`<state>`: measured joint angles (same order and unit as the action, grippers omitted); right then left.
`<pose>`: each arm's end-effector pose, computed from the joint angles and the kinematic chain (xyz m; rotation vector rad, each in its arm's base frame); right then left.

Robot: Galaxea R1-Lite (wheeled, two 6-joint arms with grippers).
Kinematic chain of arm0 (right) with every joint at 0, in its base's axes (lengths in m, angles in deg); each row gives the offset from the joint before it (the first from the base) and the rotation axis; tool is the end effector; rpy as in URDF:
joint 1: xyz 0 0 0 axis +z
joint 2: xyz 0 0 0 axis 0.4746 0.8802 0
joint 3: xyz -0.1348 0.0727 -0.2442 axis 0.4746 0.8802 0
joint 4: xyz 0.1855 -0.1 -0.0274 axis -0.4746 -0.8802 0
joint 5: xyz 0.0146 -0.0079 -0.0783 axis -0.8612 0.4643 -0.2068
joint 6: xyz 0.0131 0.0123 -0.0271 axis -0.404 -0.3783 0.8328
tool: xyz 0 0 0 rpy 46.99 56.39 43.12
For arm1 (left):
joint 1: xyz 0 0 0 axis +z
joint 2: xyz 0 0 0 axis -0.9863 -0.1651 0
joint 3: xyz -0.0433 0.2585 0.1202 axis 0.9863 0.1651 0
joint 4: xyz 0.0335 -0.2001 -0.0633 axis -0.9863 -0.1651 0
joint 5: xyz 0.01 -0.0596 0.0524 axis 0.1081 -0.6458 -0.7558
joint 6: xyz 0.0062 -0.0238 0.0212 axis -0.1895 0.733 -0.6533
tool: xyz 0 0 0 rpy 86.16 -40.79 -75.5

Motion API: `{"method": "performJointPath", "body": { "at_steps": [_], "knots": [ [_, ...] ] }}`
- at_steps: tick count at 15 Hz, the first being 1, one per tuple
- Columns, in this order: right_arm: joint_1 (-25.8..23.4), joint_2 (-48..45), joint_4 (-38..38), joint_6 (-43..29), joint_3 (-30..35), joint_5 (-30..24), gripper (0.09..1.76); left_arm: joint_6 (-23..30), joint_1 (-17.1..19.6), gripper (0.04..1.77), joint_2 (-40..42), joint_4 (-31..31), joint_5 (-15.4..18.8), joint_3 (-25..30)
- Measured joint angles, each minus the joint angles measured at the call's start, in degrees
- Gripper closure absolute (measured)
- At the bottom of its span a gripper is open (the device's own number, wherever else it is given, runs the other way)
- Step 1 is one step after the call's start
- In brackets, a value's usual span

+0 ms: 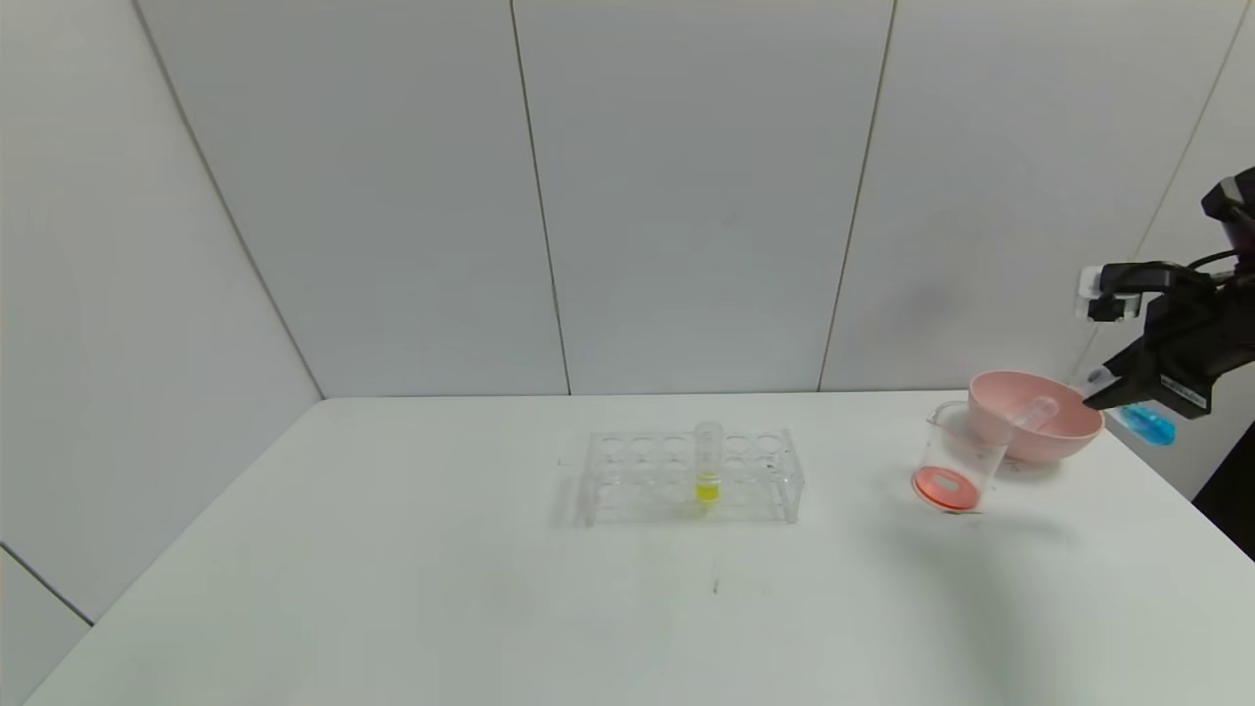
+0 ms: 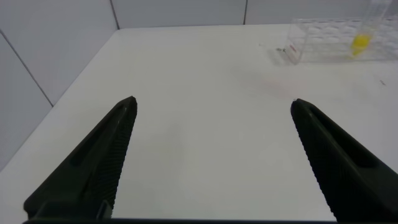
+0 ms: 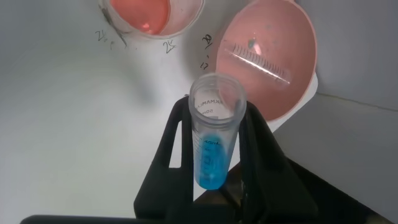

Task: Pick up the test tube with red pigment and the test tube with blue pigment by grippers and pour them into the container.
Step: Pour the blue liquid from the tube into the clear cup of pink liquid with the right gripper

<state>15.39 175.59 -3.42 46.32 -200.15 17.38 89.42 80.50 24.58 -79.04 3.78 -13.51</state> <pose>0.3896 -0.0813 0.2245 -0.8480 0.8164 0.5708 0.0228 0.0000 0.0755 0.0002 0.0010 0.0000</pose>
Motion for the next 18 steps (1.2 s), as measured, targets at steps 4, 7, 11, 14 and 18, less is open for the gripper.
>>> {"method": "performJointPath", "body": {
  "at_steps": [4, 7, 11, 14, 18],
  "knots": [
    [2.51, 1.79, 1.89, 0.54, -0.52, 4.24, 1.36, 0.0, 0.0, 0.05, 0.0, -0.02, 0.0, 0.0],
    [4.79, 2.18, 1.51, 0.95, -0.55, 5.47, 1.36, 0.0, 0.0, 0.05, 0.0, 0.0, 0.0, 0.0],
    [7.41, 2.33, 1.34, 1.06, -0.6, 10.29, 1.36, 0.0, 0.0, 0.05, 0.0, 0.0, 0.02, 0.0],
    [9.4, 2.57, 1.78, 1.12, -0.6, 12.64, 1.36, 0.0, 0.0, 0.05, 0.0, 0.0, 0.0, 0.0],
    [11.9, 3.43, 2.16, 1.44, -0.6, 19.4, 1.36, 0.0, 0.0, 0.05, 0.0, 0.0, 0.0, 0.0]
  ]
}}
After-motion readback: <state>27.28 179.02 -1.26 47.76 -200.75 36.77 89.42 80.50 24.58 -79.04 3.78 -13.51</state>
